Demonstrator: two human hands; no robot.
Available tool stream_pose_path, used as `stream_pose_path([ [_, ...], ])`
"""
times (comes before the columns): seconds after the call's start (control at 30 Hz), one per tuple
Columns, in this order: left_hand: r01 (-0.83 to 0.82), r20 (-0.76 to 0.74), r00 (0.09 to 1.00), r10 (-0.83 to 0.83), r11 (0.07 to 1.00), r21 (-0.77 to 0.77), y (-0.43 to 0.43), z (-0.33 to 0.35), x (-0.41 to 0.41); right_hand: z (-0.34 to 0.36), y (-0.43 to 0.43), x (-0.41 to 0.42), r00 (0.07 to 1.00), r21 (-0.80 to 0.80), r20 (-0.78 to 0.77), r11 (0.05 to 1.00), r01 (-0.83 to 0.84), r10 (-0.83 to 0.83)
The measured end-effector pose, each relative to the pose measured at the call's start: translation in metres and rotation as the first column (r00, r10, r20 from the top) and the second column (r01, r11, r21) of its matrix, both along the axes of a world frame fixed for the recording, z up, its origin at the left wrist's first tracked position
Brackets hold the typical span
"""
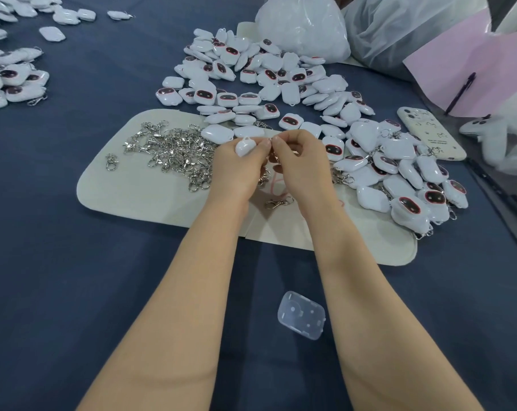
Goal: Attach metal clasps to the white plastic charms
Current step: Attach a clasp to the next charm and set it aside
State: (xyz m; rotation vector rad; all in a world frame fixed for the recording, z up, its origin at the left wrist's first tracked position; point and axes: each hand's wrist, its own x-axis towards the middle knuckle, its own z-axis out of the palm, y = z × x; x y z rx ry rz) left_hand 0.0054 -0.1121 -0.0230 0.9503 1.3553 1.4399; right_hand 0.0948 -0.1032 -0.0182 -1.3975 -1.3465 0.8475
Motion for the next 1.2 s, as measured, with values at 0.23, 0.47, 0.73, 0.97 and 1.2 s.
stream_pose_path([
  [0.23, -0.085, -0.127, 0.988, 0.093, 0.994, 0.067, 0.0018, -0.0025, 0.0000, -0.0005, -0.0016, 0.0007, 0.992, 0.076, 0.117, 0.995, -0.061, 0.051],
  [0.47, -0.037, -0.237, 0.970, 0.046, 0.999, 0.040, 0.0022, -0.0021, -0.0001, -0.0042, -0.0026, 0.0004, 0.981, 0.009, 0.128, 0.988, -0.151, 0.149],
  [0.73, -0.018, -0.230, 0.973, 0.019, 1.000, 0.006, 0.0023, -0.0023, -0.0007, -0.0021, -0.0046, 0.0027, 0.959, 0.096, 0.260, 0.985, -0.142, 0.113],
  [0.97, -0.034, -0.149, 0.988, 0.041, 0.998, 0.048, 0.0023, -0.0007, -0.0010, -0.0007, -0.0029, 0.0010, 0.991, 0.114, 0.109, 0.990, -0.084, 0.072],
  [1.2, -0.005, -0.189, 0.982, 0.018, 0.997, 0.072, 0.0019, -0.0020, 0.0004, 0.0003, -0.0011, 0.0037, 1.000, 0.073, -0.002, 0.997, -0.013, 0.013],
])
